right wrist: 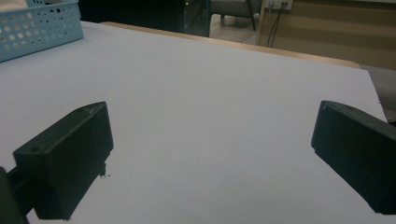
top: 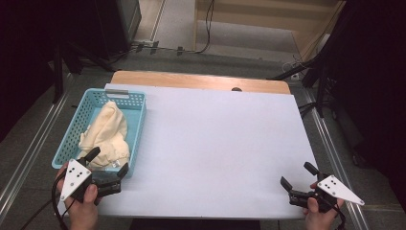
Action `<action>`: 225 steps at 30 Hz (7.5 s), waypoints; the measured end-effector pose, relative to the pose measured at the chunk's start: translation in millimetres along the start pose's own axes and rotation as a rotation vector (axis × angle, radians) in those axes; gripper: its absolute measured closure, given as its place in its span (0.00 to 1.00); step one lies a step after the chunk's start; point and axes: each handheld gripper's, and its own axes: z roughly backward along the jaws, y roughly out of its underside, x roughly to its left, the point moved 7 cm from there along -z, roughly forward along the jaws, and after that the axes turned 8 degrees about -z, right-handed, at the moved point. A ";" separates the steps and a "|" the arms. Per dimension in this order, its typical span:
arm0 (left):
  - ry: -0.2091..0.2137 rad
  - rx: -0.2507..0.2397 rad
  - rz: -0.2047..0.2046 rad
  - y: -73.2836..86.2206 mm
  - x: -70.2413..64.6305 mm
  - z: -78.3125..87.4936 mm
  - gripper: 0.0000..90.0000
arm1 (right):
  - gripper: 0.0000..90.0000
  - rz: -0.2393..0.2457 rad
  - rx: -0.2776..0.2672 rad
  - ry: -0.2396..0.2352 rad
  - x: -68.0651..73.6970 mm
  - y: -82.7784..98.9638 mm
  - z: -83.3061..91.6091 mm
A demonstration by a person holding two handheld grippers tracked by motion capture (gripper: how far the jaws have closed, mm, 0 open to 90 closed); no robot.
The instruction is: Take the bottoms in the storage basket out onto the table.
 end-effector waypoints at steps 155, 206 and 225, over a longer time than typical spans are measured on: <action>-0.040 0.413 0.156 -10.7 128.3 -124.1 0.00 | 0.00 0.026 -0.017 -0.102 29.7 -22.0 -37.7; -0.036 0.733 0.181 28.7 123.9 -130.4 0.04 | 0.00 0.031 0.010 -0.103 30.2 -16.5 -38.4; -0.015 0.844 0.171 40.5 118.3 -133.5 0.06 | 0.00 0.039 0.025 -0.107 31.2 -12.7 -39.6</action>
